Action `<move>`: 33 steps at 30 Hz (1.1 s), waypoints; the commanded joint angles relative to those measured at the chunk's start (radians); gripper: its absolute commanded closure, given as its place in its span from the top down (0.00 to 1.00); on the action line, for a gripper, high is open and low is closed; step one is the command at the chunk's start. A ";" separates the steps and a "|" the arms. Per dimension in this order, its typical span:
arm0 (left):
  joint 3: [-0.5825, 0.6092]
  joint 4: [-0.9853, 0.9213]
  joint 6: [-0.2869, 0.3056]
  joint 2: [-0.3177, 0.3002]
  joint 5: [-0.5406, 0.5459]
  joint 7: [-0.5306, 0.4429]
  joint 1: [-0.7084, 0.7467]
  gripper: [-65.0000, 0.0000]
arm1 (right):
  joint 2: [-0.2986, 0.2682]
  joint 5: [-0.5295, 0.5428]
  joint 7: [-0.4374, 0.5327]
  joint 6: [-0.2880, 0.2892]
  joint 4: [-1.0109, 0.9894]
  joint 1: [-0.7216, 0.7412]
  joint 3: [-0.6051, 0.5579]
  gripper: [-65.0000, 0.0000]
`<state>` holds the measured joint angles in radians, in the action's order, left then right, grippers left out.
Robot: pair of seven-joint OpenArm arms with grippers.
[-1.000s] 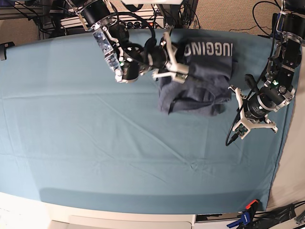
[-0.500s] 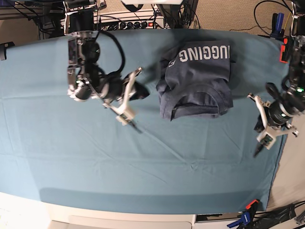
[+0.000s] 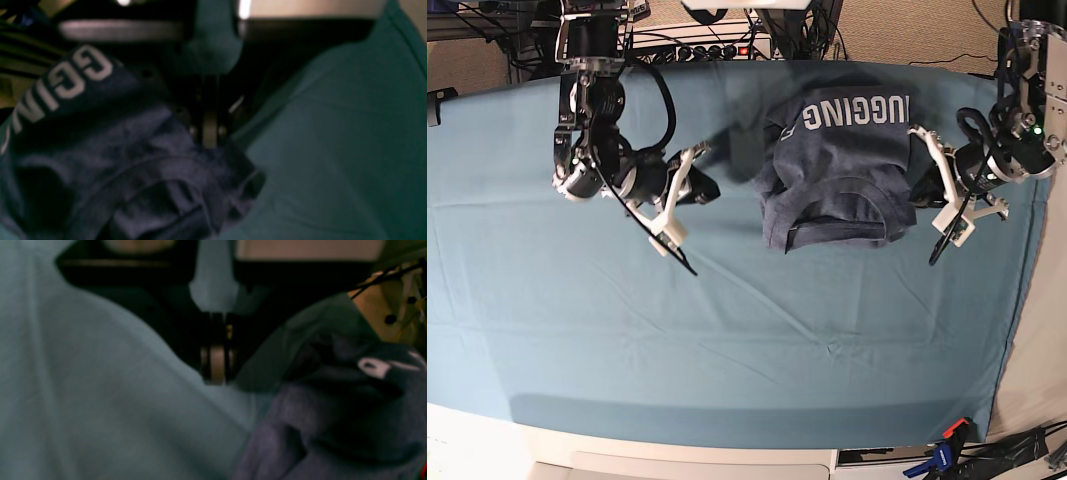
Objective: Fold the T-shirt properly
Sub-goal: 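Release the bundle and move both grippers to its sides, then grasp the bundle's sides with both grippers and fold it over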
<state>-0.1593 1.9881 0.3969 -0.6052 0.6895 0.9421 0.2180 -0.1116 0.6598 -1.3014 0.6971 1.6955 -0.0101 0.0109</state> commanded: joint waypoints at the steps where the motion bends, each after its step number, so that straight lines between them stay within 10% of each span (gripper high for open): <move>1: -0.010 0.016 -0.002 -0.006 0.007 -0.025 -0.011 0.00 | -0.002 0.024 0.014 0.001 0.019 0.001 0.001 0.00; 13: -0.009 0.016 0.020 0.062 0.010 -0.025 -0.010 0.00 | 0.013 0.106 0.060 0.001 0.019 -0.076 0.000 0.00; 24: -0.009 0.016 0.020 0.062 0.010 -0.025 -0.010 0.00 | 0.098 -0.273 0.306 -0.045 0.018 -0.076 -0.248 0.00; 33: -0.009 0.016 0.020 0.062 0.006 -0.025 -0.010 0.00 | 0.097 -0.264 0.207 -0.089 0.018 -0.110 -0.333 0.00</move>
<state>-0.1593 1.9881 0.4164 -0.5316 0.6853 0.9417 0.2180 -0.0185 0.3882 -1.0706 0.5987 1.7031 -0.1154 -0.3161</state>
